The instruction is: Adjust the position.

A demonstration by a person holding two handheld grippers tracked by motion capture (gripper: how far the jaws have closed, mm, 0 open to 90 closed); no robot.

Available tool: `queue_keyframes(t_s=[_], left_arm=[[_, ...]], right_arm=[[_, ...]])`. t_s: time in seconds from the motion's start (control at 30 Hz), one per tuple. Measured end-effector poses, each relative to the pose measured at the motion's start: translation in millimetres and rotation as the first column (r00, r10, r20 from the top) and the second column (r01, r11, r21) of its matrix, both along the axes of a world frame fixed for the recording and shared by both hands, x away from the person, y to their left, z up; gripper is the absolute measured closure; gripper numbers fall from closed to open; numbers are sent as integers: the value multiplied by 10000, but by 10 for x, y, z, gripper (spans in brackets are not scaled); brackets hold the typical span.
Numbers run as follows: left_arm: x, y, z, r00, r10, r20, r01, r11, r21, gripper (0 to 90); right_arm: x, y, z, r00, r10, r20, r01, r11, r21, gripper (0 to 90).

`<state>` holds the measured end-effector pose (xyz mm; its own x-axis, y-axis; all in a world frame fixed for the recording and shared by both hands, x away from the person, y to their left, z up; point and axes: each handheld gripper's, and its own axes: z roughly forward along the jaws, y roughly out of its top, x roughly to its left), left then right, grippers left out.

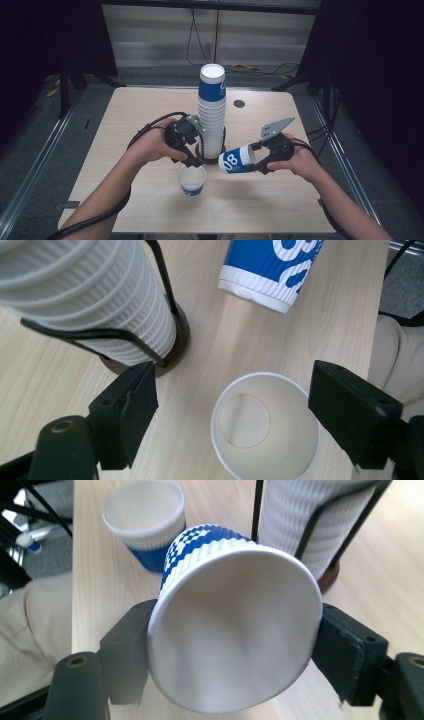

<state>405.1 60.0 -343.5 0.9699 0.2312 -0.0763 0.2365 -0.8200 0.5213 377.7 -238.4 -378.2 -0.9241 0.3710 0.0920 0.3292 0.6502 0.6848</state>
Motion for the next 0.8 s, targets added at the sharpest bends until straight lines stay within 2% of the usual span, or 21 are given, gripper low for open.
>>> queue_keyframes(t_s=[0.1,0.17,0.2,0.33,0.47,0.5,0.63,0.67,0.73,0.77,0.8], left_arm=[[9,47,1,10000,61,-35,-61,10000,-43,199],[14,78,6,9999,139,-7,-139,9999,-89,198],[13,92,9,9998,207,-2,-207,9997,-138,198],[17,147,-3,9994,354,-29,-355,9992,-175,193],[24,213,-25,9987,498,-81,-500,9986,-195,191],[27,226,-32,9986,529,-84,-531,9984,-211,190],[40,278,-53,9973,720,-120,-722,9971,-251,188],[40,287,-54,9970,762,-135,-765,9967,-264,188],[54,314,-51,9973,729,-110,-731,9971,-209,188],[44,318,-61,9951,970,-202,-977,9946,-362,188],[54,332,-62,9960,878,-170,-883,9956,-308,187]], right_arm=[[12,-7,-53,9993,-103,-355,88,9990,-438,234],[18,-3,-76,9990,-109,-427,75,9969,-782,230],[19,2,-86,9978,-79,-655,28,9970,-770,228],[19,26,-100,9978,-92,-650,15,9931,-1173,225],[23,48,-141,9981,77,-609,-185,9836,-1794,221],[18,51,-152,9972,71,-740,-211,9815,-1904,219],[9,69,-183,9964,145,-836,-325,9756,-2173,213],[9,72,-191,9972,250,-703,-403,9732,-2262,212],[4,77,-199,9955,251,-913,-456,9720,-2304,210],[0,85,-204,9957,367,-851,-562,9692,-2397,208],[-3,93,-206,9960,414,-788,-601,9659,-2520,207]])
